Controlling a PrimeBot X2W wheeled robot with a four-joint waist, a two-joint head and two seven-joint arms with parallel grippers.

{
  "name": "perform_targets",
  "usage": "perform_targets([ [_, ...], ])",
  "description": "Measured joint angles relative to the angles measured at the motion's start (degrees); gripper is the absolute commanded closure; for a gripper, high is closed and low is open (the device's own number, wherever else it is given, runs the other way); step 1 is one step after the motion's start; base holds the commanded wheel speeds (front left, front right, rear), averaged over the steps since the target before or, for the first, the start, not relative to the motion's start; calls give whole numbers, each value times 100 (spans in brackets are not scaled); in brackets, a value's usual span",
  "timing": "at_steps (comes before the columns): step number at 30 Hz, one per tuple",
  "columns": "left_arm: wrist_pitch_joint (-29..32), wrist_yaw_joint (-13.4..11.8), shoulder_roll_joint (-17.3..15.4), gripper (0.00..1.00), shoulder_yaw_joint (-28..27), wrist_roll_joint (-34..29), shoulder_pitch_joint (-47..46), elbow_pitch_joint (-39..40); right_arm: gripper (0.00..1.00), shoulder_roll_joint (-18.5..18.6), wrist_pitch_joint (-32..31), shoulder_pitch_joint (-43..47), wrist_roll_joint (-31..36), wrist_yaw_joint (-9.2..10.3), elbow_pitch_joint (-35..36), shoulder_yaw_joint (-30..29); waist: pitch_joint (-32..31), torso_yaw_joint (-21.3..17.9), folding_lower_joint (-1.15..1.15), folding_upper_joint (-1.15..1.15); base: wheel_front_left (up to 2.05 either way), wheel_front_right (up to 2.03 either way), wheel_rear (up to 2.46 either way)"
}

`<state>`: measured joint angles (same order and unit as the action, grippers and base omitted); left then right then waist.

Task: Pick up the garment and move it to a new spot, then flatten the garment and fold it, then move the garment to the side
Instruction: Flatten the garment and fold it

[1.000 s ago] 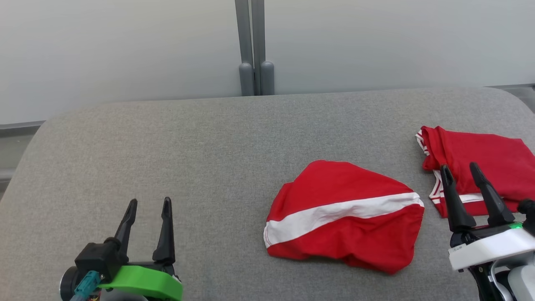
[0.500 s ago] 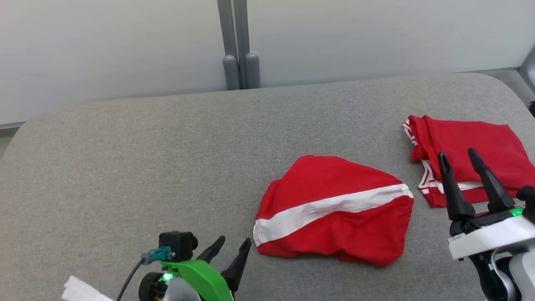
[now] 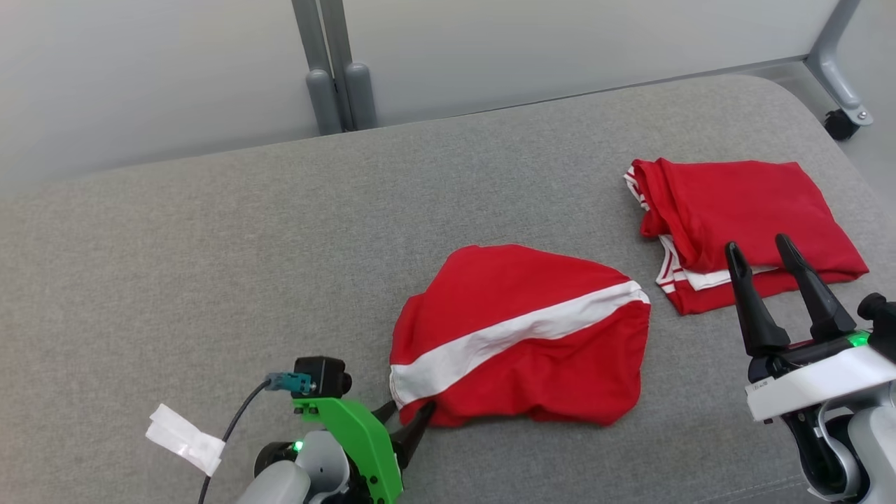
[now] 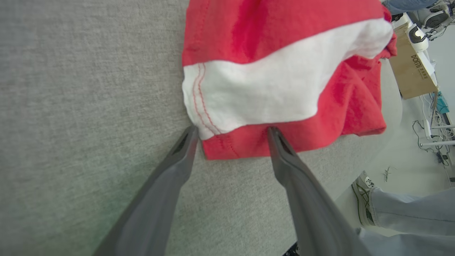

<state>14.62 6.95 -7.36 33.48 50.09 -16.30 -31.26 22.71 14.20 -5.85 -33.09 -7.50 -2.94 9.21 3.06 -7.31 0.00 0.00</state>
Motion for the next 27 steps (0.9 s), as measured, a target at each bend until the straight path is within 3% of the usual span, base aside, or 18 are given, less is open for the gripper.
perform_targets([
  [1,-5,11,-1,0,21,19,-59,-85,0,1,0,-4,-1,0,-10,8,16,-26,0,0,0,0,0],
  [2,-56,16,11,19,10,82,-86,-115,0,1,0,-5,-1,0,-19,13,27,-43,0,0,0,0,0],
  [3,-127,18,25,56,-1,164,-113,-142,0,1,0,-5,-1,0,-30,19,39,-56,0,0,0,0,0],
  [4,-165,19,26,72,15,243,-151,-168,0,2,0,-5,-2,0,-42,15,45,-58,0,0,0,0,0],
  [5,-174,31,20,100,48,267,-181,-172,0,3,1,-4,-2,0,-53,8,45,-53,0,0,0,0,0],
  [14,-515,37,-379,100,458,545,-198,188,0,-38,10,69,-5,0,-135,-14,-92,195,0,0,0,0,0],
  [20,-619,42,-800,100,348,576,-127,240,0,-40,21,138,-4,0,-166,-18,-220,424,0,0,0,0,0],
  [27,-615,11,-1058,100,214,702,149,127,0,-30,16,155,-9,0,-186,51,-314,595,0,0,0,0,0],
])
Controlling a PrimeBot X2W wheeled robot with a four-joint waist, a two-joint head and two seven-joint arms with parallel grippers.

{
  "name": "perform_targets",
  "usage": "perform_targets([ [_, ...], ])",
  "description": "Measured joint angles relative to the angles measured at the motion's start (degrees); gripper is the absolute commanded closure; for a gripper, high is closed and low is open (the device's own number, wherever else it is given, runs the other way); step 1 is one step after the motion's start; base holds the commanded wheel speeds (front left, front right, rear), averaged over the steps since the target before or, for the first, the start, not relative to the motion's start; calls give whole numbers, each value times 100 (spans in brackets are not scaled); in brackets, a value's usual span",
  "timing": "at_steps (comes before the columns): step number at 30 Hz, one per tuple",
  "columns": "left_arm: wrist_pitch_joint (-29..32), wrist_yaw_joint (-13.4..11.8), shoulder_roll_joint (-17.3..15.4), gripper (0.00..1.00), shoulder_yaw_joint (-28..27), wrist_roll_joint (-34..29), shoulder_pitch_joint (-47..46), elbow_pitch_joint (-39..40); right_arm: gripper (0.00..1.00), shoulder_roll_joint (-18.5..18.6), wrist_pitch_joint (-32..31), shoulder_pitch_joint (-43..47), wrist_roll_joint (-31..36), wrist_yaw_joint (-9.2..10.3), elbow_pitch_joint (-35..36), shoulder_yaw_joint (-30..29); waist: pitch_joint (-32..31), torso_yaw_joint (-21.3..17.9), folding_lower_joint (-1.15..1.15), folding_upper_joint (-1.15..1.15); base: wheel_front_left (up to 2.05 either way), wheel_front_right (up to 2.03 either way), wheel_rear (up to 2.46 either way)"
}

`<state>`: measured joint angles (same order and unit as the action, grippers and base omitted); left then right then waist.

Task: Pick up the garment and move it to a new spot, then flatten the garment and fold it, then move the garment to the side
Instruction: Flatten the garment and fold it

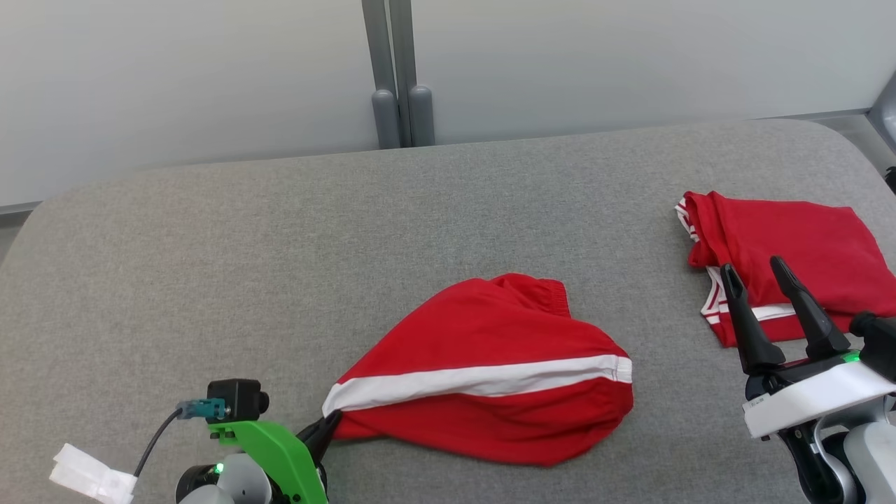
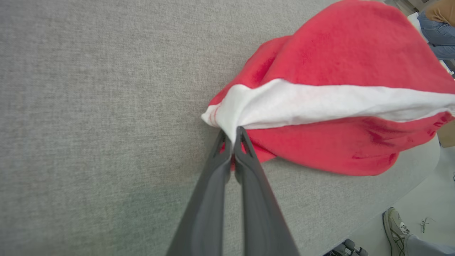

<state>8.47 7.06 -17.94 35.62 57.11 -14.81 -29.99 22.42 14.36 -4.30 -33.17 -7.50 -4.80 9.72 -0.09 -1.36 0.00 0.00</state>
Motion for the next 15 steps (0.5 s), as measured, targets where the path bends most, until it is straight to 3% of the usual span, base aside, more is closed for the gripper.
perform_targets([
  [1,-18,0,-16,89,-8,4,31,-4,0,8,-13,0,-1,0,-4,2,-7,7,0,0,0,0,0],
  [2,-36,0,-16,22,-16,23,51,-3,0,12,-14,0,-1,0,-9,4,-11,9,0,0,0,0,0],
  [3,-58,1,-13,0,-27,32,73,5,0,18,-15,0,-2,0,-14,5,-13,8,0,0,0,0,0],
  [10,-383,-99,-282,0,-18,-181,280,460,0,54,-24,33,-9,0,-44,-3,-61,-23,0,0,0,0,0],
  [15,-922,-528,-781,0,-282,-541,477,1344,0,80,-21,120,8,0,0,-124,-103,-11,0,0,0,0,0],
])
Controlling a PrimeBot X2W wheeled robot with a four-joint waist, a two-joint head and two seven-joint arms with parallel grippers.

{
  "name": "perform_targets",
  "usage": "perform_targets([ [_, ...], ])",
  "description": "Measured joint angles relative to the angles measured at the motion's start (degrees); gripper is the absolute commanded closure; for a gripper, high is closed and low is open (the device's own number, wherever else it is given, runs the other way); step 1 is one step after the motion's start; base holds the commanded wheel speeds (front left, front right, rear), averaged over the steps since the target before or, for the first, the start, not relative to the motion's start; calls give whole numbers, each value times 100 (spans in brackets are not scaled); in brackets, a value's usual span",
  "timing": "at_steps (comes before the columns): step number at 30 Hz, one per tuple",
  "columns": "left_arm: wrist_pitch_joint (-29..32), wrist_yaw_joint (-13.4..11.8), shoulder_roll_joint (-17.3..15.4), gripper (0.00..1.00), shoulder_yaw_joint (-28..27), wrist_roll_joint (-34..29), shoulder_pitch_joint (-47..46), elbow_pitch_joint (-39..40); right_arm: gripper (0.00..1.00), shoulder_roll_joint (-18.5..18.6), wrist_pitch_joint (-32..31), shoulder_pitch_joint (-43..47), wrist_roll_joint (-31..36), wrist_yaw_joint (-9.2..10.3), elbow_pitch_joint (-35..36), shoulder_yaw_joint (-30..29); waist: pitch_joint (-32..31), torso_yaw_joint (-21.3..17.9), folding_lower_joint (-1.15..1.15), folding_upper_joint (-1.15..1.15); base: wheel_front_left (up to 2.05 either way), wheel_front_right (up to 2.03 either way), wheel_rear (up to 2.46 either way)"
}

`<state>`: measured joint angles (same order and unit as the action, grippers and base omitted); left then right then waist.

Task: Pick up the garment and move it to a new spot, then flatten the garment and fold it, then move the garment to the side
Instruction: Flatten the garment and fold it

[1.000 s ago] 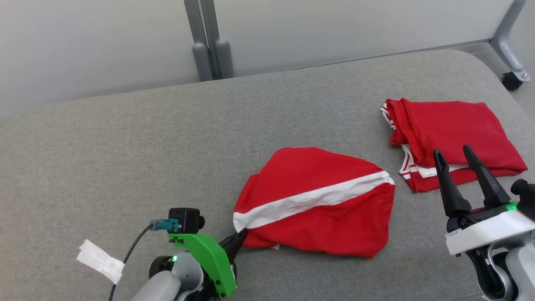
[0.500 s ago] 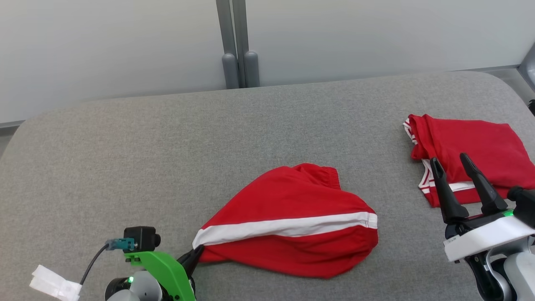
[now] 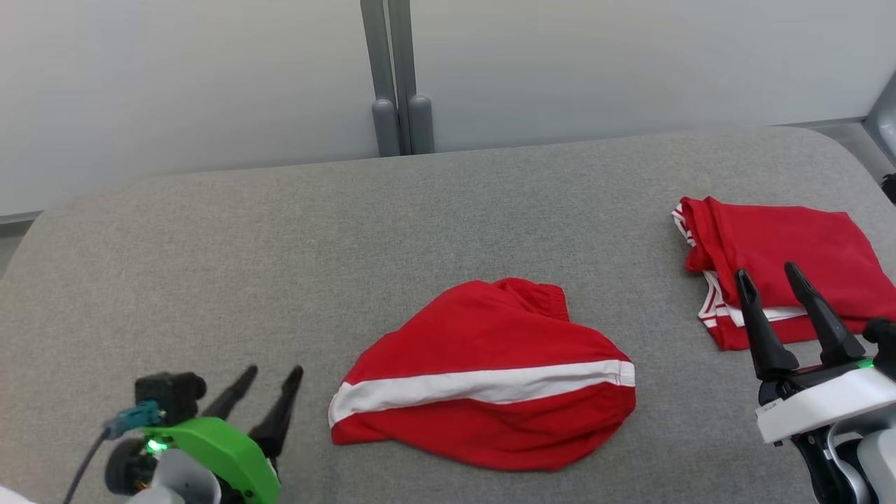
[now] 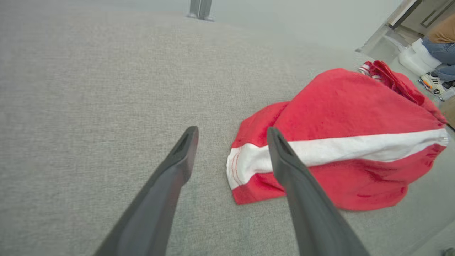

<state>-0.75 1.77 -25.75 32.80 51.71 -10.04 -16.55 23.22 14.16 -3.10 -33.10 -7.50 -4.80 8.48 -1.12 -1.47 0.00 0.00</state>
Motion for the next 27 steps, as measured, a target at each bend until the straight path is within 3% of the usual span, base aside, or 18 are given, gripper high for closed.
perform_targets([
  [3,-509,-503,-235,0,-322,-319,91,590,0,-32,14,73,42,0,43,-67,-43,33,0,0,0,0,0],
  [6,-951,-970,-270,0,-558,-577,261,1128,0,-136,32,172,115,0,97,-64,-108,66,0,0,0,0,0],
  [12,-1365,-1683,-331,0,-835,-1323,707,1638,0,-292,55,398,334,0,155,-19,-214,99,0,0,0,0,0],
  [18,-1419,-1731,15,0,-901,-1710,1089,1623,0,-392,65,569,499,0,205,-60,-259,106,0,0,0,0,0],
  [27,-1423,-1466,285,0,-1162,-1918,1149,1477,0,-388,82,612,506,0,248,-82,-264,79,0,0,0,0,0],
])
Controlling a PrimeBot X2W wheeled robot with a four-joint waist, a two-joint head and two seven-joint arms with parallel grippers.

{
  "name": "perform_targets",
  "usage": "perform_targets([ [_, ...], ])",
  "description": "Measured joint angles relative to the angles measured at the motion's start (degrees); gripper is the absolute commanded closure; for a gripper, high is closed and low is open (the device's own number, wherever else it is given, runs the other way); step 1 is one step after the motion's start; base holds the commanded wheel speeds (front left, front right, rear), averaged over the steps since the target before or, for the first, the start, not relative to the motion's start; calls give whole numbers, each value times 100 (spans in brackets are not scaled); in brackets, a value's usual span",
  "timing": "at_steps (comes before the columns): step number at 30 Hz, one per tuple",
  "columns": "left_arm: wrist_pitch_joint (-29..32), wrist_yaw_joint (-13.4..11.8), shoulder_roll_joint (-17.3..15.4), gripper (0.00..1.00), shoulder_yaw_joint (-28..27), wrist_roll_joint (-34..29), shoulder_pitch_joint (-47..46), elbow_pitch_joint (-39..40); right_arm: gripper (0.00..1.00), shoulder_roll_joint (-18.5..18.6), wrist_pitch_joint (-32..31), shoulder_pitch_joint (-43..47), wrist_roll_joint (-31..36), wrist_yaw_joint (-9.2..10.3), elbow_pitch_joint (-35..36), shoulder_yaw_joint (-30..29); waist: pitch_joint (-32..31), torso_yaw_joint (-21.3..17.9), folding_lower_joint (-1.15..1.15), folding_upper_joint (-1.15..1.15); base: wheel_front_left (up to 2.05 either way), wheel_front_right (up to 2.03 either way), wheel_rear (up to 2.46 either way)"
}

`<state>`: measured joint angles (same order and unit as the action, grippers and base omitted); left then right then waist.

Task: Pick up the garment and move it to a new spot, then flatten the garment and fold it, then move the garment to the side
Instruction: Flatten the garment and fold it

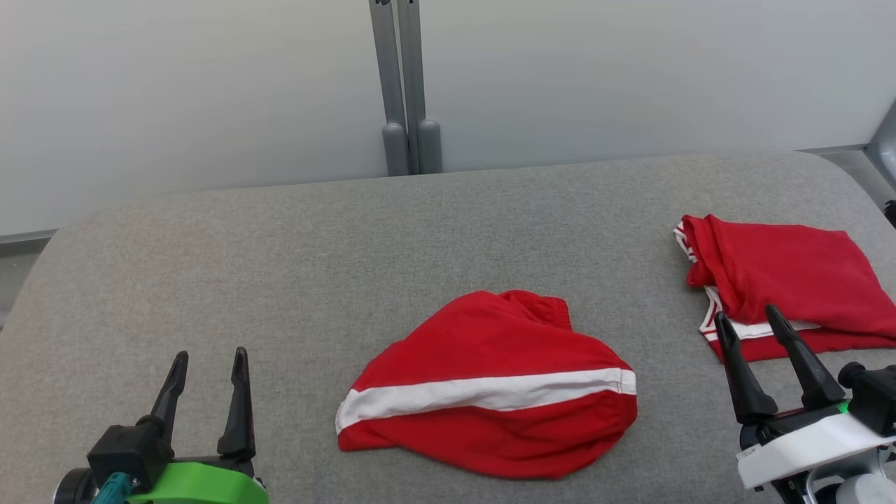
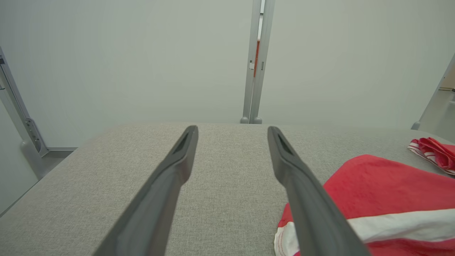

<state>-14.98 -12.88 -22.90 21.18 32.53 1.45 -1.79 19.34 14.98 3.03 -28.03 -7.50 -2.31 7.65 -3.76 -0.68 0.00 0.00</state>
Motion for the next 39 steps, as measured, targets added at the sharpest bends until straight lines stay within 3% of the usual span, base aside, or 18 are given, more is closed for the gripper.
perform_targets([
  [4,-5,104,54,0,-49,3,25,-91,0,10,-41,3,-22,0,-31,60,4,-7,0,0,0,0,0],
  [7,160,313,80,0,59,143,25,-192,0,97,-548,48,-416,0,-123,403,18,8,0,0,0,0,0],
  [13,1840,710,96,0,643,722,-66,-522,0,368,-1811,-74,-1061,-1,-436,893,151,30,0,0,0,0,0],
  [19,2641,860,174,0,902,962,-450,-762,0,301,-2296,-515,-1380,-1,-624,1346,337,45,0,0,0,0,0],
  [29,2769,1284,470,0,1121,989,-1183,-1560,0,401,-2262,-1016,-1615,-1,-654,1800,739,45,0,0,0,0,0],
  [38,2618,1501,671,0,1134,1036,-1664,-2460,0,514,-2097,-1182,-1830,-1,-651,2151,930,-55,0,0,0,0,0],
  [39,2597,1546,701,0,1136,1039,-1709,-2535,12,517,-2082,-1212,-1852,-1,-650,2199,950,-62,0,0,0,0,0],
])
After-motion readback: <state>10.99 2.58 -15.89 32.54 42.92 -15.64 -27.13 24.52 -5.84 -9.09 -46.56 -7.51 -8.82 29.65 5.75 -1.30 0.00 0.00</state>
